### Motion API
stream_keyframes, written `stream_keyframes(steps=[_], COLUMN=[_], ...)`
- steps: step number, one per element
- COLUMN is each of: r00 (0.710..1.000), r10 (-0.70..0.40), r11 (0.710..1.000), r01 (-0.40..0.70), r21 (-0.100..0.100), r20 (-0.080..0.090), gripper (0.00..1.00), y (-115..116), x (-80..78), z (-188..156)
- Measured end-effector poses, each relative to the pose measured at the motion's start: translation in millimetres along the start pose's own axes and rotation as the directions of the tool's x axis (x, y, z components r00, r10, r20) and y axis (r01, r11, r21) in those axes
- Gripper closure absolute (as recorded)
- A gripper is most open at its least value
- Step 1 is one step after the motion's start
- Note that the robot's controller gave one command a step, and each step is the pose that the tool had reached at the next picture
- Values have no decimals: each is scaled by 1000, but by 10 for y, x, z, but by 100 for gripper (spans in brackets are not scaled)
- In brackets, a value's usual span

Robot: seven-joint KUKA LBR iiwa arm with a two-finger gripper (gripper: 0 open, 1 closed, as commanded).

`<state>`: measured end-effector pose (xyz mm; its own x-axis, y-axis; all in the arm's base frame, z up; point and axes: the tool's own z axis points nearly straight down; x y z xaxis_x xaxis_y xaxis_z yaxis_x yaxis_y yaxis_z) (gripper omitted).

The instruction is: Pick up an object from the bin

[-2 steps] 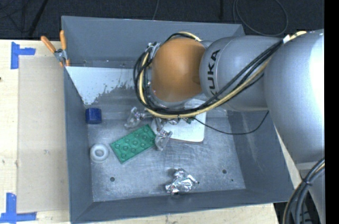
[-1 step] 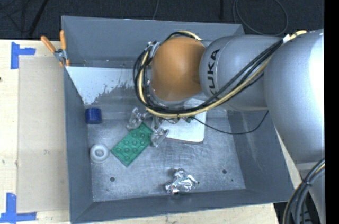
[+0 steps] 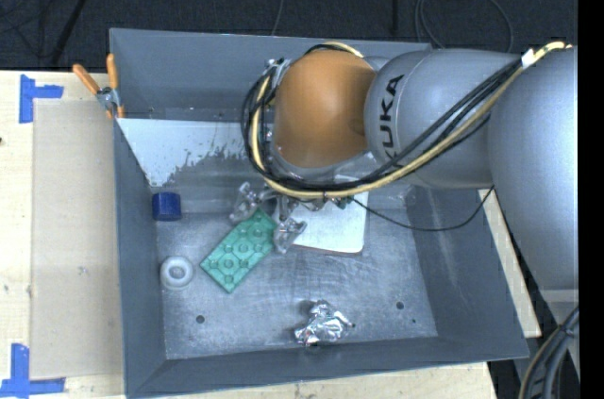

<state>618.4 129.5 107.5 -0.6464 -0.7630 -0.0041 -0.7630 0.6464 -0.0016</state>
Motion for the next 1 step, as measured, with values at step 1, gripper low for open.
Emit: stream_keyframes(steps=[1], r00=[1000], r10=[6], r11=[1000], r01=[-6], r21=[3], r20=[3], gripper=[100], y=[-5], x=[-23], z=[-754])
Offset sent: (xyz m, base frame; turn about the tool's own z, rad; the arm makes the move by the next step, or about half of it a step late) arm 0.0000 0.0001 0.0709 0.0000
